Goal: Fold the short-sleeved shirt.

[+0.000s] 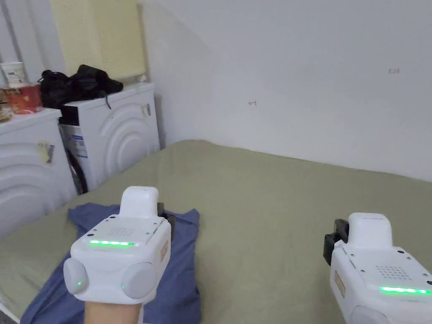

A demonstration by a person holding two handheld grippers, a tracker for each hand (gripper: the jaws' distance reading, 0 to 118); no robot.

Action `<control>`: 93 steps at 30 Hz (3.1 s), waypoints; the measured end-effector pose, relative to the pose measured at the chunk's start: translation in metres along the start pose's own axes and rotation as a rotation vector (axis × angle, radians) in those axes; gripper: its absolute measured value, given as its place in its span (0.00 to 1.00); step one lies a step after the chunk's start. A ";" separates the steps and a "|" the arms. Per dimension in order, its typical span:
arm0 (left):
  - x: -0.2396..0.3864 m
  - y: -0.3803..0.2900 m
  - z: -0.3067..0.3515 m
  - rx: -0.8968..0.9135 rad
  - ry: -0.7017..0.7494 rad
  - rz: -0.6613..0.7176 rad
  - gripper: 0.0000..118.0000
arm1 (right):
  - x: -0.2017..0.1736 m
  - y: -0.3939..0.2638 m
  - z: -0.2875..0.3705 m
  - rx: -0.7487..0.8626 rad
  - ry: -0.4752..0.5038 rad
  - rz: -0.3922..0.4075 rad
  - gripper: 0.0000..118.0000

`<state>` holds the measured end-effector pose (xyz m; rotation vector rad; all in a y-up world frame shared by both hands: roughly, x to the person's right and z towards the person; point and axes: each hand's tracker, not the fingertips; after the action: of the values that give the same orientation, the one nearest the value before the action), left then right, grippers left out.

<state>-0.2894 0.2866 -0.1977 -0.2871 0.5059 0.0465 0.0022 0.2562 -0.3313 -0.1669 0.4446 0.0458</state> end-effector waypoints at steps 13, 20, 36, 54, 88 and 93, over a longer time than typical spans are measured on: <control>-0.132 -0.020 0.028 -0.071 0.275 0.073 0.00 | -0.112 0.000 -0.037 -0.016 0.268 0.027 0.00; -0.127 -0.017 0.008 -0.089 0.254 0.077 0.00 | -0.114 0.001 -0.048 -0.030 0.266 0.046 0.00; -0.096 -0.066 -0.273 -0.572 -0.010 0.056 0.00 | -0.119 -0.055 -0.105 -0.179 0.280 0.120 0.00; -0.063 -0.113 -0.338 -0.792 -0.037 -0.033 0.88 | -0.093 -0.101 -0.130 -0.315 0.233 0.111 0.00; 0.395 0.073 -0.088 -0.407 -0.899 -0.168 0.00 | 0.198 -0.048 0.123 -0.164 -0.378 -0.067 0.00; 0.478 0.043 -0.093 -0.469 -1.027 -0.193 0.00 | 0.226 -0.069 0.130 -0.215 -0.446 -0.095 0.00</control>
<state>0.0798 0.2889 -0.5182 -0.7106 -0.5674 0.1161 0.2667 0.2120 -0.3033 -0.3795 -0.0151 0.0357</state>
